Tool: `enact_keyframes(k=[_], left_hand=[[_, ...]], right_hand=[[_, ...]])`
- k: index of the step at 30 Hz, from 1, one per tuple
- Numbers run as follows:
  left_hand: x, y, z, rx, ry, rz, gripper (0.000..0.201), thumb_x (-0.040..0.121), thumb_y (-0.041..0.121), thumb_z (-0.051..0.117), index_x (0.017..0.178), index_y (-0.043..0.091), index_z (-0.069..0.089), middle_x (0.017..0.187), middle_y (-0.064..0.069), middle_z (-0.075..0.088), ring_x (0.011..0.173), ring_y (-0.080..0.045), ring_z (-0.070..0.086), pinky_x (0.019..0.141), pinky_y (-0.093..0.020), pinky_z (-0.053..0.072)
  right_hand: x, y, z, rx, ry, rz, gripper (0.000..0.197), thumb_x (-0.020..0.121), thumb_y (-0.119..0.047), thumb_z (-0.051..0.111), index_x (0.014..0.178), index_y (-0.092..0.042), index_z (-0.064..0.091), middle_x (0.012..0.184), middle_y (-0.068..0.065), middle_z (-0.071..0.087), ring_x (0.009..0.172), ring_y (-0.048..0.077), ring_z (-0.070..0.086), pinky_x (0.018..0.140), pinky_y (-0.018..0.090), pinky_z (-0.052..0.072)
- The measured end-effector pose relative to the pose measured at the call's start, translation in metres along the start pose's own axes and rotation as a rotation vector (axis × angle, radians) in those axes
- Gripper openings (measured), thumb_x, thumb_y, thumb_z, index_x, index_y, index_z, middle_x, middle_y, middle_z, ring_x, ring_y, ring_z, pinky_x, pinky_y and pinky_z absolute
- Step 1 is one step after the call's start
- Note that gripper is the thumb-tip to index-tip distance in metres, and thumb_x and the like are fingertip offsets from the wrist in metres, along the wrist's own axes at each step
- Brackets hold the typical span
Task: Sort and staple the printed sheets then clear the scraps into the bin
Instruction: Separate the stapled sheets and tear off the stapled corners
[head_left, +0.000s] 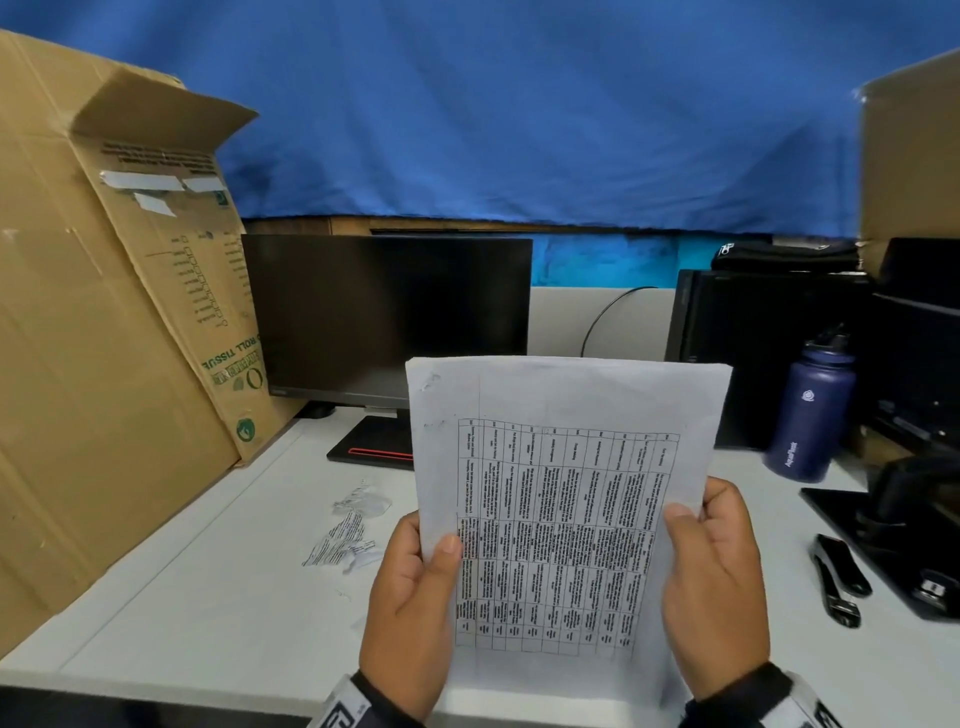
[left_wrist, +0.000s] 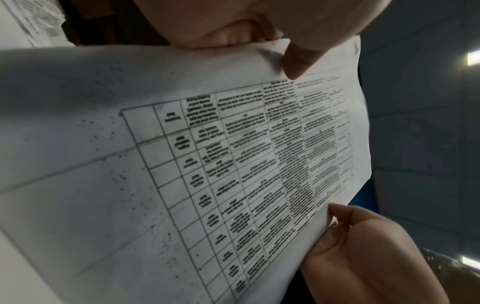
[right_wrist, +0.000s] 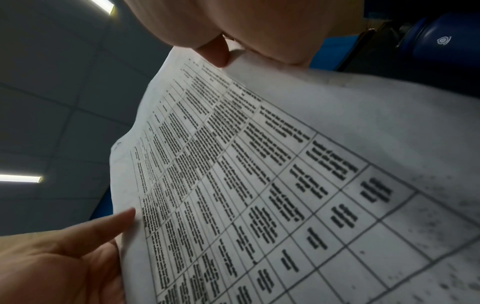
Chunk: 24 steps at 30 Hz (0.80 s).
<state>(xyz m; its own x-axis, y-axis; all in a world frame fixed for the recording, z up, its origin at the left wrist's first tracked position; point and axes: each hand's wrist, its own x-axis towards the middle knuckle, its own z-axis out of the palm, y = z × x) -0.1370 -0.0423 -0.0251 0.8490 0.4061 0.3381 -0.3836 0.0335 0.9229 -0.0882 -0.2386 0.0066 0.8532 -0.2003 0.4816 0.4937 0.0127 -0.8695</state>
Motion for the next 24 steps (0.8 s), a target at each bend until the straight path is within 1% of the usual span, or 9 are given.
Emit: enact_keyframes(k=[2, 5, 11, 13, 15, 18, 20, 22, 24], left_hand=[[0.000, -0.002, 0.000, 0.082, -0.012, 0.020, 0.027, 0.100, 0.011, 0.052, 0.120, 0.024, 0.065, 0.111, 0.010, 0.075, 0.104, -0.001, 0.069, 0.080, -0.010, 0.052], [0.003, -0.001, 0.000, 0.204, 0.039, 0.039, 0.023, 0.099, 0.016, 0.055, 0.107, 0.032, 0.069, 0.099, 0.022, 0.076, 0.093, 0.005, 0.069, 0.075, -0.014, 0.050], [0.015, 0.018, -0.014, 0.297, 0.095, -0.015, 0.020, 0.097, 0.026, 0.059, 0.091, 0.035, 0.076, 0.089, 0.004, 0.079, 0.084, -0.020, 0.075, 0.074, -0.043, 0.060], [0.018, 0.035, -0.026, 0.358, 0.074, 0.020, 0.019, 0.097, 0.026, 0.060, 0.090, 0.034, 0.075, 0.086, 0.005, 0.079, 0.081, -0.017, 0.075, 0.076, -0.043, 0.058], [0.020, 0.053, -0.041, 0.461, 0.065, 0.028, 0.017, 0.096, 0.028, 0.060, 0.087, 0.027, 0.074, 0.079, 0.008, 0.078, 0.073, -0.018, 0.074, 0.072, -0.040, 0.057], [0.023, 0.068, -0.074, 0.663, 0.026, 0.002, 0.023, 0.093, 0.045, 0.059, 0.085, 0.028, 0.072, 0.066, 0.003, 0.075, 0.065, -0.029, 0.071, 0.065, -0.040, 0.057], [0.025, 0.067, -0.092, 0.764, -0.001, -0.012, 0.028, 0.089, 0.056, 0.060, 0.083, 0.031, 0.069, 0.059, -0.003, 0.070, 0.056, -0.034, 0.067, 0.057, -0.041, 0.058], [0.021, 0.065, -0.100, 0.894, -0.067, -0.002, 0.025, 0.093, 0.047, 0.059, 0.081, 0.027, 0.066, 0.052, -0.008, 0.065, 0.047, -0.029, 0.063, 0.051, -0.040, 0.056], [0.015, 0.062, -0.094, 0.946, -0.150, 0.009, 0.023, 0.095, 0.041, 0.057, 0.080, 0.026, 0.066, 0.054, -0.009, 0.065, 0.046, -0.026, 0.061, 0.046, -0.036, 0.049]], right_hand=[[0.000, 0.002, 0.000, -0.006, 0.005, -0.004, 0.024, 0.101, -0.006, 0.043, 0.097, -0.024, 0.059, 0.098, -0.005, 0.073, 0.091, 0.011, 0.068, 0.072, 0.015, 0.052], [0.001, 0.002, 0.001, 0.005, 0.001, 0.006, 0.022, 0.101, -0.006, 0.044, 0.098, -0.021, 0.059, 0.096, -0.007, 0.073, 0.089, 0.010, 0.069, 0.069, 0.013, 0.052], [0.007, -0.015, -0.008, 0.061, -0.188, 0.048, 0.019, 0.098, 0.000, 0.048, 0.102, -0.013, 0.061, 0.098, 0.001, 0.075, 0.090, 0.014, 0.072, 0.076, 0.028, 0.057], [0.019, -0.020, -0.024, 0.004, -0.236, -0.007, 0.018, 0.093, 0.008, 0.052, 0.093, -0.007, 0.062, 0.087, 0.005, 0.074, 0.081, 0.013, 0.070, 0.072, 0.020, 0.054], [0.043, -0.016, -0.049, -0.171, -0.150, -0.060, 0.016, 0.092, 0.005, 0.053, 0.084, -0.006, 0.061, 0.079, 0.009, 0.070, 0.075, 0.018, 0.067, 0.068, 0.019, 0.050], [0.101, 0.024, -0.100, -0.543, 0.031, 0.036, 0.013, 0.091, -0.013, 0.052, 0.083, -0.015, 0.062, 0.085, 0.007, 0.070, 0.081, 0.027, 0.066, 0.073, 0.034, 0.051], [0.135, 0.059, -0.136, -0.911, 0.016, 0.267, 0.018, 0.087, -0.020, 0.052, 0.099, -0.015, 0.065, 0.105, 0.013, 0.070, 0.098, 0.035, 0.064, 0.087, 0.040, 0.051], [0.151, 0.083, -0.158, -1.221, -0.038, 0.490, 0.036, 0.087, -0.024, 0.054, 0.119, -0.010, 0.061, 0.128, 0.020, 0.061, 0.116, 0.038, 0.058, 0.100, 0.039, 0.046], [0.148, 0.094, -0.164, -1.356, -0.155, 0.618, 0.041, 0.098, -0.031, 0.045, 0.131, -0.008, 0.056, 0.138, 0.018, 0.055, 0.129, 0.033, 0.051, 0.106, 0.033, 0.039]])
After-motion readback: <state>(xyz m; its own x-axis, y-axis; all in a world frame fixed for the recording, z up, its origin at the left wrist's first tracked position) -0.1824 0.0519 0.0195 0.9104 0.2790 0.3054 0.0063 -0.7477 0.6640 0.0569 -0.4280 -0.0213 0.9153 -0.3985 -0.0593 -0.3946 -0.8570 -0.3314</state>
